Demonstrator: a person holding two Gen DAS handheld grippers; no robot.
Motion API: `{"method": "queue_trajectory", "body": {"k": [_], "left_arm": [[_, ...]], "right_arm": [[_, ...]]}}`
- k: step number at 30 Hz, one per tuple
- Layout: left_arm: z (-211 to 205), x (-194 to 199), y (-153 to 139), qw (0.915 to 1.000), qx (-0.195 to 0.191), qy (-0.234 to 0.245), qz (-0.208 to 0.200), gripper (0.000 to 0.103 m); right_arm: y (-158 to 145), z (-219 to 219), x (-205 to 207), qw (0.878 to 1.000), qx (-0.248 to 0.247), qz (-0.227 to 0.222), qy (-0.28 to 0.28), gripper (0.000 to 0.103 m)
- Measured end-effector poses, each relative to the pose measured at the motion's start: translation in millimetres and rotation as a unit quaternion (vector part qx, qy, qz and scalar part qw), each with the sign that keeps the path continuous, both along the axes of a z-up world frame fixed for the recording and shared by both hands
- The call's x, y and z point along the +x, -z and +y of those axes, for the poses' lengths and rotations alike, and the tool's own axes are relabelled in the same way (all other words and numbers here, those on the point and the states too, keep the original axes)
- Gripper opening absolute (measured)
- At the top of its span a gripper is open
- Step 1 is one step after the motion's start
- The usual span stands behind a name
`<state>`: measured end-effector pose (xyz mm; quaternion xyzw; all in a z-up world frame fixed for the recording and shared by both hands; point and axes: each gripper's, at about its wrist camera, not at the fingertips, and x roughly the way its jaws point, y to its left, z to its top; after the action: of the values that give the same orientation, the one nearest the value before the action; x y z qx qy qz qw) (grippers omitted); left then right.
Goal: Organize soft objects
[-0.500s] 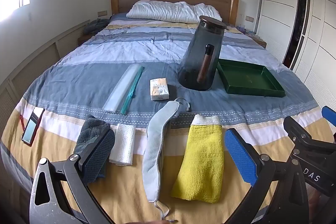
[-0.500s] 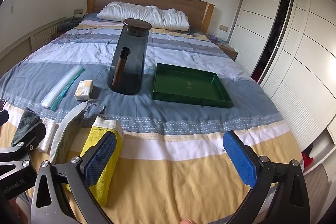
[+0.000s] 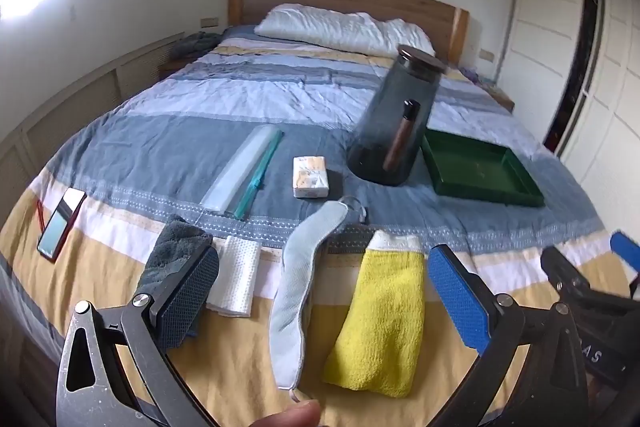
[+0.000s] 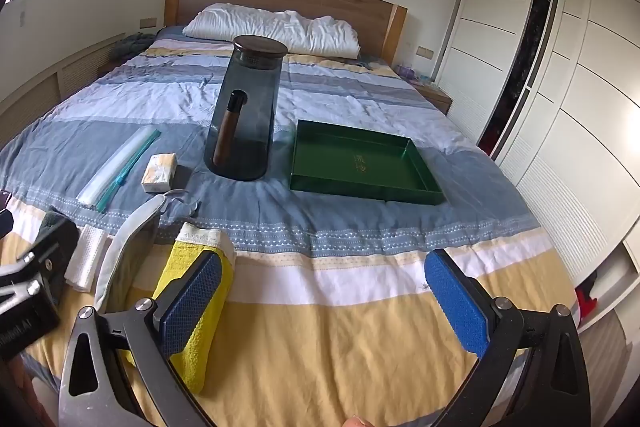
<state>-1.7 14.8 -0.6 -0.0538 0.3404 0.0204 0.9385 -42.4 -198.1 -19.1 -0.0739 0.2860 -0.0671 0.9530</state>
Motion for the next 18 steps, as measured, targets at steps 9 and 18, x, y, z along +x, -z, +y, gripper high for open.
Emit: {"method": "queue_trajectory", "body": {"k": [9, 18], "left_arm": [[1.5, 5.9, 5.8, 0.9995, 0.000, 0.015, 0.028, 0.102], [-0.9, 5.7, 7.3, 0.9992, 0.013, 0.028, 0.025, 0.102]], "right_arm": [[2.1, 1.2, -0.1, 1.000, 0.000, 0.001, -0.001, 0.103], [7.0, 3.9, 2.4, 1.000, -0.001, 0.001, -0.002, 0.103]]}}
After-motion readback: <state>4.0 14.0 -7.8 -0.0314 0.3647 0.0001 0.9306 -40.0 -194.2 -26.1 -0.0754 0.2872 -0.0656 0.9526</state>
